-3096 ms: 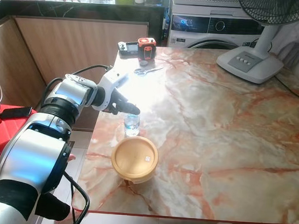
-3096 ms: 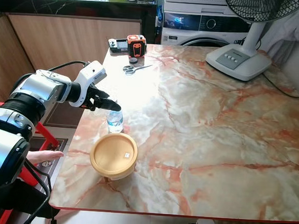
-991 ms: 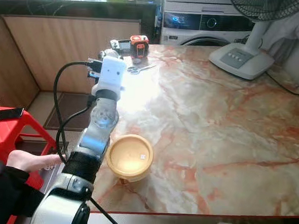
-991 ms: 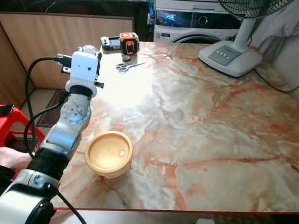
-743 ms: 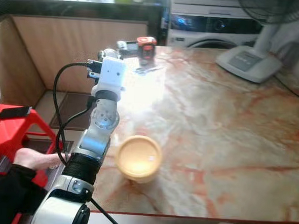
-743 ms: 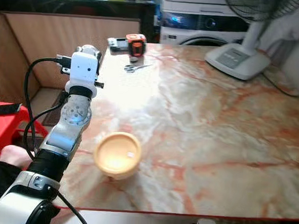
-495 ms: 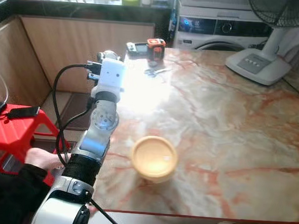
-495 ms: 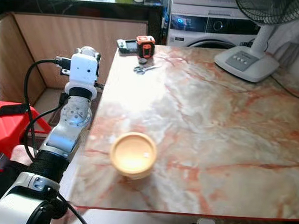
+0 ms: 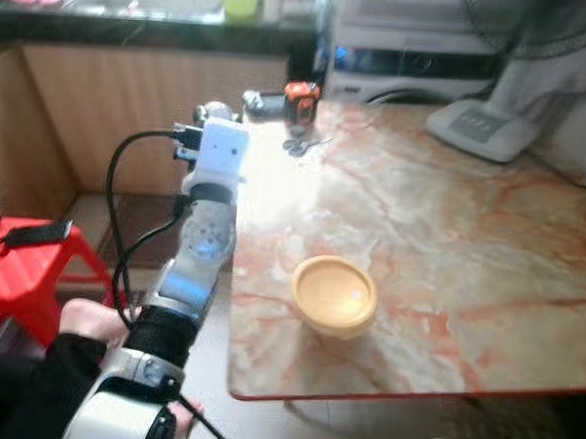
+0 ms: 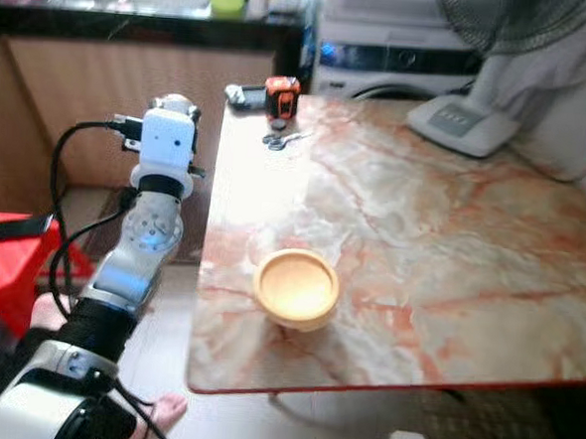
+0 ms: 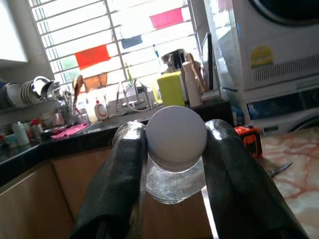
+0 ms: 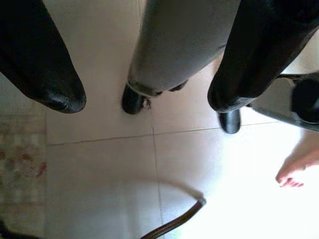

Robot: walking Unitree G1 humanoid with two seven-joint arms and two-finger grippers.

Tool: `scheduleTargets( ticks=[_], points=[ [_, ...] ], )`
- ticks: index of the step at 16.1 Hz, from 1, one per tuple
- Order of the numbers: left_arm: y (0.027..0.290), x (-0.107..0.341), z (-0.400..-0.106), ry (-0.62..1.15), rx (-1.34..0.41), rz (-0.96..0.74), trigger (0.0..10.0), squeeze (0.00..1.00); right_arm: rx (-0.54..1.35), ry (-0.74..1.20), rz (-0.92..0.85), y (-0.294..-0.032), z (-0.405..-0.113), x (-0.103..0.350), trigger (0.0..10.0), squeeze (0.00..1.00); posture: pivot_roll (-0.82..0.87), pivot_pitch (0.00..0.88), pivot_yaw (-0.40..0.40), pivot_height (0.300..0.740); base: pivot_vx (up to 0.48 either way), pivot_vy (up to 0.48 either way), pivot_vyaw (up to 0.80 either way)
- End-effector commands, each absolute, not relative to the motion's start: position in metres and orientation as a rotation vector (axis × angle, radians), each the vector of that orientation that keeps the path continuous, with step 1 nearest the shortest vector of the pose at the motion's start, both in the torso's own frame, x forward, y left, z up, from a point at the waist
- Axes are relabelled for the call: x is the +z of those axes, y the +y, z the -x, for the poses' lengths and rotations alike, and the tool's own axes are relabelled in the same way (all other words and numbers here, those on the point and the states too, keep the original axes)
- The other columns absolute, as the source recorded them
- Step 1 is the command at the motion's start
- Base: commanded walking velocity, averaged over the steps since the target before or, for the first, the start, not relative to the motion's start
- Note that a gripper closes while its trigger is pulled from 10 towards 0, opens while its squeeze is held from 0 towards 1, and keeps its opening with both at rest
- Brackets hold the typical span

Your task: Restocking fridge

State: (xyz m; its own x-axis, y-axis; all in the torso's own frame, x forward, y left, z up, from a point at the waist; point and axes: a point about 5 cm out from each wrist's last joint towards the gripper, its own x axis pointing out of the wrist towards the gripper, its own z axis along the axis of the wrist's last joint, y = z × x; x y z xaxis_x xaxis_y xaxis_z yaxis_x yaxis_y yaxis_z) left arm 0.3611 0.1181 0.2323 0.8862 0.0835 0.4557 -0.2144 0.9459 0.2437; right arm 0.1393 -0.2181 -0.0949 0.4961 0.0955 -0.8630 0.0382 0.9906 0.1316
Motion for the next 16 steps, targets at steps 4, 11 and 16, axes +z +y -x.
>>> scheduleTargets(
  ticks=[4, 11, 16],
  points=[
    [0.1183, 0.2392, -0.3591, -0.479, 0.171, -0.286, 10.0, 0.0, 0.025, 1.056, -0.125, -0.2233, -0.1379, -0.0943, 10.0, 0.0, 0.08, 0.018, -0.028, 0.74, 0.0, 0.0, 0.0],
    [0.1188, 0.2387, -0.359, -0.477, 0.171, -0.286, 10.0, 0.0, 0.019, 1.055, -0.123, -0.2238, -0.1381, -0.0942, 10.0, 0.0, 0.08, 0.021, -0.029, 0.74, 0.0, 0.391, 0.0],
    [0.118, 0.2365, -0.3588, -0.47, 0.159, -0.293, 10.0, 0.0, 0.022, 1.069, -0.111, -0.2242, -0.1374, -0.0946, 10.0, 0.0, 0.08, 0.022, -0.029, 0.74, 0.0, 0.0, -0.4]
  ],
)
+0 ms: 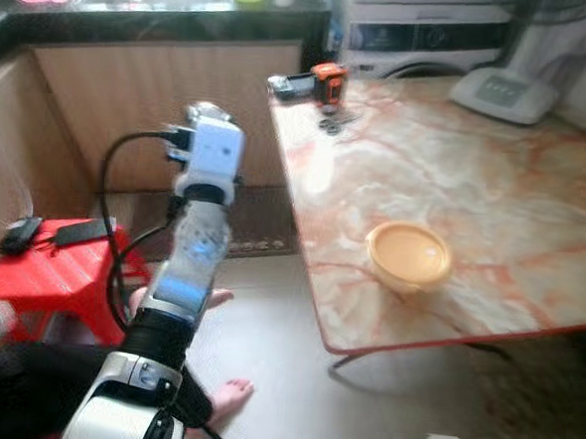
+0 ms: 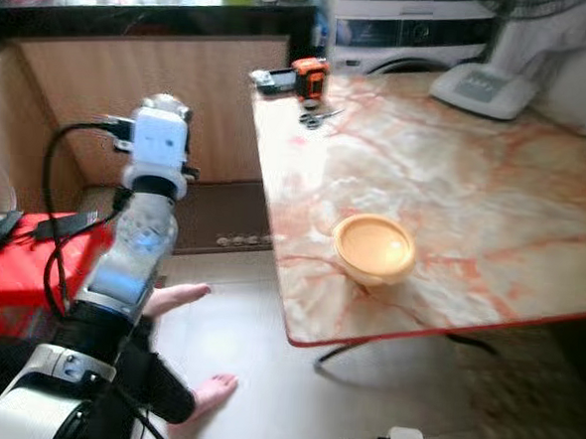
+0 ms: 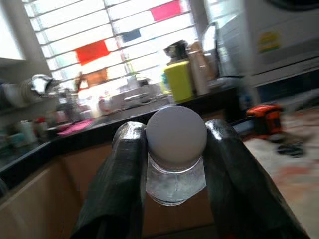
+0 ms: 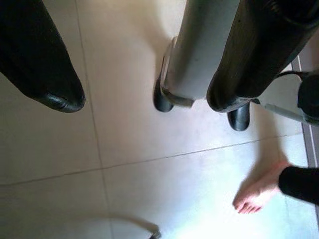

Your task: Restocking fridge

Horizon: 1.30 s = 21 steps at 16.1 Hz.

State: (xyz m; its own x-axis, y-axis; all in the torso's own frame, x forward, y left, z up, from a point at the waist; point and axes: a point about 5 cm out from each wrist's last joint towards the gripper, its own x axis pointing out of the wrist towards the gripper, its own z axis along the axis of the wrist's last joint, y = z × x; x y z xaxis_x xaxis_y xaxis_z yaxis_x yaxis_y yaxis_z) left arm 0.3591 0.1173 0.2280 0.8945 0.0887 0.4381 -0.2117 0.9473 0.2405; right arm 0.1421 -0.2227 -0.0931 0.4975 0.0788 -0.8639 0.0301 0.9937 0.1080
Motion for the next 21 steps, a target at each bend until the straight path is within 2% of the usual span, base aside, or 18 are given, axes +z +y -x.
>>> scheduleTargets(
  ticks=[1, 7, 10, 16, 21],
  points=[
    [0.118, 0.236, -0.359, -0.47, 0.158, -0.294, 10.0, 0.0, 0.024, 1.069, -0.109, -0.224, -0.137, -0.095, 10.0, 0.0, 0.08, 0.021, -0.03, 0.74, 0.0, 0.0, -0.8],
    [0.094, 0.234, -0.351, -0.534, -0.053, -0.371, 10.0, 0.0, 0.023, 1.078, -0.103, -0.225, -0.137, -0.095, 10.0, 0.0, 0.08, 0.023, -0.03, 0.74, 0.0, 0.0, -0.8],
    [0.092, 0.229, -0.352, -0.52, -0.059, -0.421, 10.0, 0.0, 0.024, 1.08, -0.099, -0.225, -0.137, -0.095, 10.0, 0.0, 0.08, 0.018, -0.03, 0.74, 0.0, 0.0, -0.8],
    [0.082, 0.229, -0.346, -0.57, -0.138, -0.428, 10.0, 0.0, 0.017, 1.08, -0.092, -0.224, -0.136, -0.095, 10.0, 0.0, 0.08, 0.001, -0.027, 0.74, 0.0, -0.416, -0.8],
    [0.081, 0.23, -0.345, -0.585, -0.147, -0.414, 10.0, 0.0, 0.012, 1.079, -0.092, -0.224, -0.136, -0.095, 10.0, 0.0, 0.08, 0.0, -0.028, 0.74, 0.0, 0.0, -0.8]
  ],
)
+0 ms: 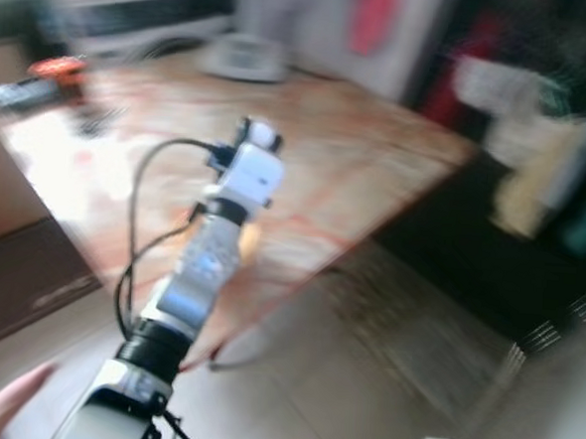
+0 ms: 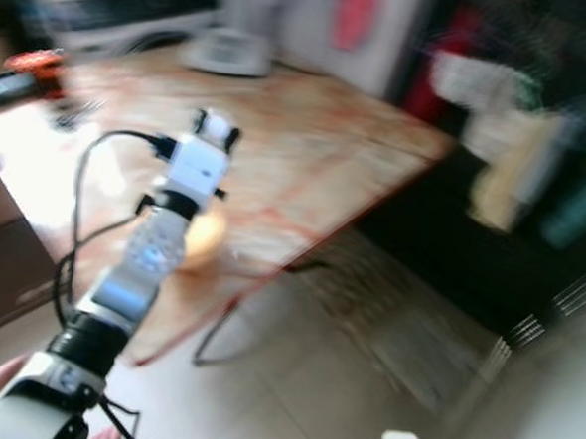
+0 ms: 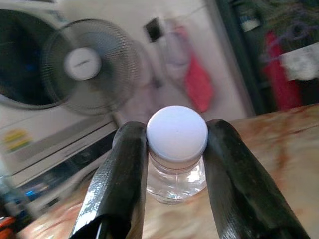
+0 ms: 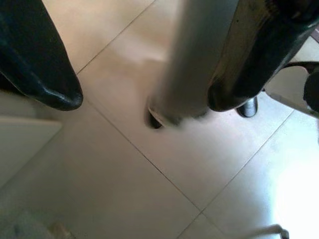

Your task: Restocking fridge

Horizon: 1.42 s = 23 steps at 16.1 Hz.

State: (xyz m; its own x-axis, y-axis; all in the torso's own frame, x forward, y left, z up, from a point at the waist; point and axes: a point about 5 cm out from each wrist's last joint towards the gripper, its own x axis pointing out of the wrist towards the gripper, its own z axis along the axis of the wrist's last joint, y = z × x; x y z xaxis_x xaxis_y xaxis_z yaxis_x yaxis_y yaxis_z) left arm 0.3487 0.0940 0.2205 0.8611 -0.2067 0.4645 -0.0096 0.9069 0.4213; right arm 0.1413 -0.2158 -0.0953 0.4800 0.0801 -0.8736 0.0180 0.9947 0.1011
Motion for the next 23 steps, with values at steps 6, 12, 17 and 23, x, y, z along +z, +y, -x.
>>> scheduleTargets(
  ticks=[6, 12, 17, 23],
  points=[
    [0.073, 0.232, -0.34, -0.62, -0.216, -0.415, 10.0, 0.0, 0.014, 1.08, -0.088, -0.225, -0.137, -0.095, 10.0, 0.0, 0.08, 0.013, -0.031, 0.74, 0.0, 0.0, -0.8],
    [0.068, 0.231, -0.339, -0.622, -0.284, -0.411, 10.0, 0.0, 0.015, 1.081, -0.086, -0.226, -0.137, -0.095, 10.0, 0.0, 0.08, 0.019, -0.034, 0.74, 0.0, 0.0, -0.8],
    [0.065, 0.208, -0.337, -0.523, -0.43, -0.386, 10.0, 0.0, 0.017, 1.084, -0.085, -0.226, -0.137, -0.095, 10.0, 0.0, 0.08, 0.022, -0.036, 0.74, 0.0, 0.0, -0.8],
    [0.082, 0.201, -0.344, -0.461, -0.4, -0.355, 10.0, 0.0, 0.02, 1.085, -0.083, -0.226, -0.137, -0.095, 10.0, 0.0, 0.09, 0.024, -0.037, 0.74, 0.0, 0.0, -0.8]
  ],
)
